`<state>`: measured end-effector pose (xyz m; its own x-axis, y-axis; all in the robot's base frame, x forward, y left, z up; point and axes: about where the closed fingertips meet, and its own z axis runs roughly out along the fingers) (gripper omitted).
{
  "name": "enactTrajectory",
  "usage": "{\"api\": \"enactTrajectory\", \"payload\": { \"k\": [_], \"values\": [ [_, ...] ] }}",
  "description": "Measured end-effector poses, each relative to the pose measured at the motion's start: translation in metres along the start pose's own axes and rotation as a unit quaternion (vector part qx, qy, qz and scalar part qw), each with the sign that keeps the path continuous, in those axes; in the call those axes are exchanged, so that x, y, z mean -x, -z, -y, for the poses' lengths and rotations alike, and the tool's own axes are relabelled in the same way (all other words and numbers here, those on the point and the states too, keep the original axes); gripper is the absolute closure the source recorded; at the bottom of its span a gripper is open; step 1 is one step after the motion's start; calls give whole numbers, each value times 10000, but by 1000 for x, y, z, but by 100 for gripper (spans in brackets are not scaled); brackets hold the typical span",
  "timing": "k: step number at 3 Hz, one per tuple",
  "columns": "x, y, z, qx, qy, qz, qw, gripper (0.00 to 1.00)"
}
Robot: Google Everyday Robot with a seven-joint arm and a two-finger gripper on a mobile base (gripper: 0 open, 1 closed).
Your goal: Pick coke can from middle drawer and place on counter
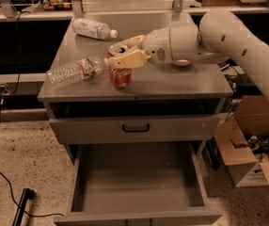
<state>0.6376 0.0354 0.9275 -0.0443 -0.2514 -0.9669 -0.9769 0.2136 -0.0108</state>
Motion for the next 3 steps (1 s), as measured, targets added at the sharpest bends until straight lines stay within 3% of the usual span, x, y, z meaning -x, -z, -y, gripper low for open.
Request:
{"api": "enactTrajectory", "payload": {
  "k": [1,3],
  "values": [
    [0,-2,-1,19,2,1,10000,0],
    [6,0,-2,121,85,198,9997,0]
  ]
}}
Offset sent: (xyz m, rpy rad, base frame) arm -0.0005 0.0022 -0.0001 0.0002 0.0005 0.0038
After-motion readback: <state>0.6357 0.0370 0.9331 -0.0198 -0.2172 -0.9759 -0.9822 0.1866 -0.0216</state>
